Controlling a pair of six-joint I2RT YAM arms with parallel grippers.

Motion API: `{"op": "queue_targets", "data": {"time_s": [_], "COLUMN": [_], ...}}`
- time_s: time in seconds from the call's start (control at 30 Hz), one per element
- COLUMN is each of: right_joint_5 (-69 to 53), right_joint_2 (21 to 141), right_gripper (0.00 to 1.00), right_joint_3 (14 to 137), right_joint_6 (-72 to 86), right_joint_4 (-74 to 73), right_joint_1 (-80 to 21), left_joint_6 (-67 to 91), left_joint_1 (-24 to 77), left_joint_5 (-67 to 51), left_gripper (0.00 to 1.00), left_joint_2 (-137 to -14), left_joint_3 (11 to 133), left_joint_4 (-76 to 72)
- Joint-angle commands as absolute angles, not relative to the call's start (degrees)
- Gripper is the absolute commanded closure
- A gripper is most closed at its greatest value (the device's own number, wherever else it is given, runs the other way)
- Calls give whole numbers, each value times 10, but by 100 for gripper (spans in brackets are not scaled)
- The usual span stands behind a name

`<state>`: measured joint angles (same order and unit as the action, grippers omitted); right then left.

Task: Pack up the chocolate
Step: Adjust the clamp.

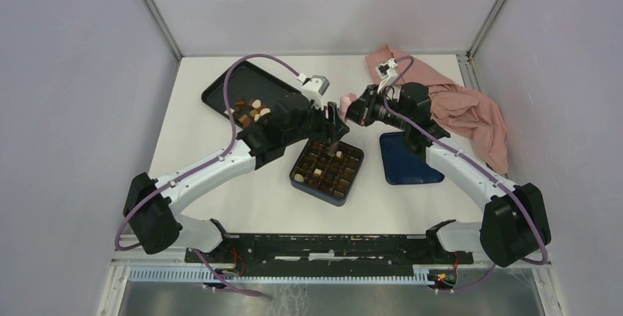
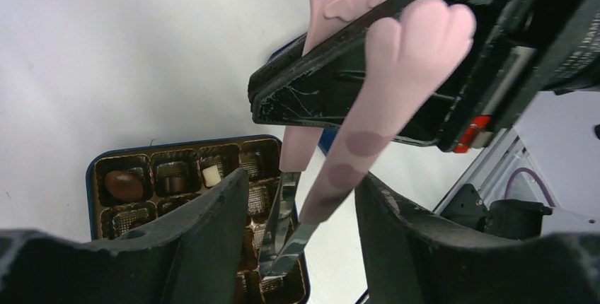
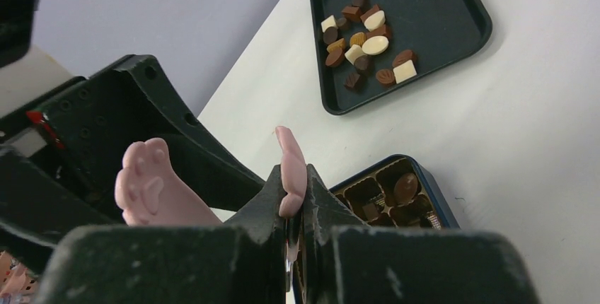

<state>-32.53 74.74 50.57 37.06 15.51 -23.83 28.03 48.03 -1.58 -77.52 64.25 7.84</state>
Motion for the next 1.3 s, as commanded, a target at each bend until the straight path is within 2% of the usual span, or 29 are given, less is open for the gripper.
{"op": "queue_targets", "data": {"time_s": [0.0, 0.03, 0.23, 0.37, 0.5, 0.6, 0.9, 1.03, 1.1, 1.2, 1.27], "right_joint_5": [-330, -326, -299, -293, -283, -280, -295, -310, -326, -338, -336], "right_joint_2": [747, 747, 754, 758, 759, 761, 790, 798, 797, 784, 771], "right_gripper": [100, 100, 100, 100, 100, 100, 100, 100, 100, 100, 100], "right_joint_3": [538, 538, 539, 537, 528, 511, 464, 461, 462, 463, 461], "right_joint_6": [370, 366, 352, 352, 365, 377, 442, 458, 473, 487, 487], "right_joint_4": [168, 163, 140, 138, 141, 150, 191, 212, 230, 249, 248], "right_joint_1": [-236, -236, -235, -234, -226, -214, -176, -173, -174, -176, -176], "left_joint_6": [292, 290, 280, 275, 274, 271, 280, 284, 286, 289, 290], "left_joint_1": [486, 487, 494, 494, 494, 493, 495, 495, 496, 495, 495], "left_joint_5": [-7, -3, 33, 43, 57, 78, 118, 122, 104, 68, 46], "left_gripper": [44, 54, 78, 82, 94, 98, 98, 98, 92, 58, 41], "left_joint_2": [-796, -799, -781, -754, -722, -692, -562, -552, -582, -643, -669], "left_joint_3": [684, 688, 689, 668, 632, 601, 467, 446, 468, 517, 538], "left_joint_4": [85, 86, 86, 75, 44, 18, -135, -149, -130, -96, -85]}}
